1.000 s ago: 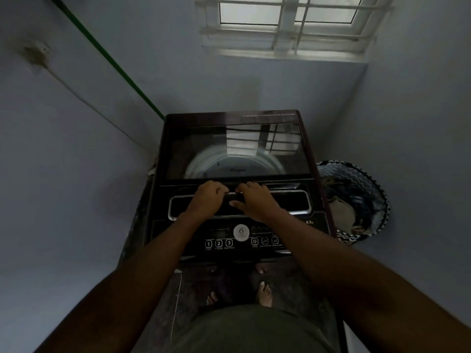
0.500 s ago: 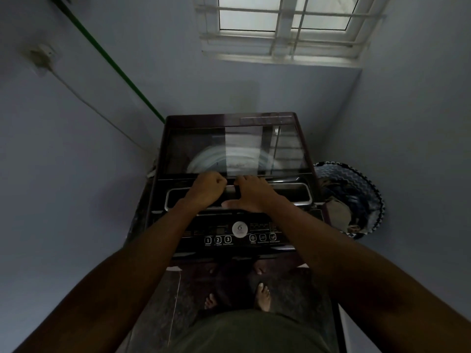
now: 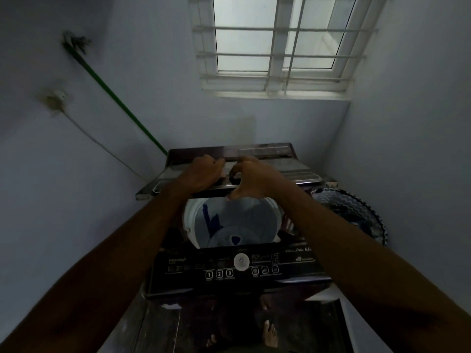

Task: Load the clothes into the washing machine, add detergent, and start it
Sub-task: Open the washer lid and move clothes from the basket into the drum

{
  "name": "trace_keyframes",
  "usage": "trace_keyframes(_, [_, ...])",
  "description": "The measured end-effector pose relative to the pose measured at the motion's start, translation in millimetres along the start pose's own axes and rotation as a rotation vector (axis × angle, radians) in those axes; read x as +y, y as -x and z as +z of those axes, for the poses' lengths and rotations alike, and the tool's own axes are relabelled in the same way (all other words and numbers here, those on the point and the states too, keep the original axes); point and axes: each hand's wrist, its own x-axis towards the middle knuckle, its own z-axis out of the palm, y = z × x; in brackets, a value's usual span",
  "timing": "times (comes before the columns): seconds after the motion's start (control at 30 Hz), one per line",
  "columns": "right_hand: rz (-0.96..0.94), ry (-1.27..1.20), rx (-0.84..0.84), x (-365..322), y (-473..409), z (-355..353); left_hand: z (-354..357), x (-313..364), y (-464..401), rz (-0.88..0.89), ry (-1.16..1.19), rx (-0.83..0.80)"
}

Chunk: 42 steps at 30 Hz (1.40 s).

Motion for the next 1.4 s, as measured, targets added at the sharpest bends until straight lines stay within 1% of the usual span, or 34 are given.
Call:
trace_keyframes(0.07, [-0.063, 0.037, 0.055, -2, -8, -10, -9, 2, -6, 0.016, -0.066, -0.011])
trace_keyframes(0.1, [-0.086, 0.034, 0.076, -3, -11, -16, -13, 4, -9, 0.053, -0.099, -0.010])
trace_keyframes(0.13, [-0.103, 0.019, 0.097, -4, -12, -21, -17, 3, -11, 0.109, -0.134, 0.018])
trace_keyframes(0.2, [-0.133, 0.001, 0.158, -3, -16, -31, -27, 7, -15, 0.127, -0.086, 0.065])
trace_keyframes(0.23, [-0.148, 0.013, 0.197, -2, -18, -35, -31, 10, -17, 0.155, -0.139, 0.078])
trace_keyframes(0.27, [-0.158, 0.043, 0.240, 1, -20, -39, -34, 14, -20, 0.185, -0.139, 0.137])
trace_keyframes(0.37, [-0.159, 0.178, 0.400, 8, -33, -46, -38, 26, -26, 0.294, -0.177, 0.378])
trace_keyframes(0.4, [-0.159, 0.218, 0.456, 10, -38, -47, -39, 30, -27, 0.322, -0.173, 0.432])
trace_keyframes(0.47, [-0.156, 0.296, 0.527, 13, -46, -52, -42, 33, -33, 0.386, -0.253, 0.550])
trace_keyframes(0.53, [-0.143, 0.364, 0.562, 15, -55, -55, -43, 34, -41, 0.463, -0.364, 0.625])
trace_keyframes(0.57, [-0.126, 0.369, 0.579, 15, -58, -56, -46, 34, -46, 0.477, -0.381, 0.644])
trace_keyframes(0.67, [-0.071, 0.276, 0.631, 11, -70, -52, -56, 37, -64, 0.451, -0.343, 0.651])
trace_keyframes(0.73, [-0.048, 0.234, 0.643, 11, -79, -52, -62, 38, -75, 0.465, -0.322, 0.665])
trace_keyframes(0.8, [-0.040, 0.208, 0.632, 13, -87, -56, -66, 40, -85, 0.494, -0.264, 0.662])
trace_keyframes(0.87, [-0.036, 0.196, 0.601, 16, -94, -64, -66, 46, -92, 0.510, -0.141, 0.638])
trace_keyframes(0.93, [-0.042, 0.190, 0.569, 19, -101, -71, -60, 54, -91, 0.500, -0.077, 0.655])
trace_keyframes(1.0, [-0.037, 0.179, 0.554, 23, -110, -77, -52, 55, -91, 0.462, -0.184, 0.671])
trace_keyframes(1.1, [-0.032, 0.219, 0.551, 31, -125, -83, -53, 45, -103, 0.471, -0.348, 0.615])
trace_keyframes(1.2, [-0.031, 0.285, 0.534, 40, -141, -87, -62, 38, -121, 0.506, -0.397, 0.564])
trace_keyframes(1.27, [-0.022, 0.317, 0.524, 44, -152, -91, -67, 39, -133, 0.495, -0.404, 0.531])
trace_keyframes(1.4, [-0.013, 0.273, 0.514, 52, -170, -98, -73, 42, -153, 0.457, -0.392, 0.507])
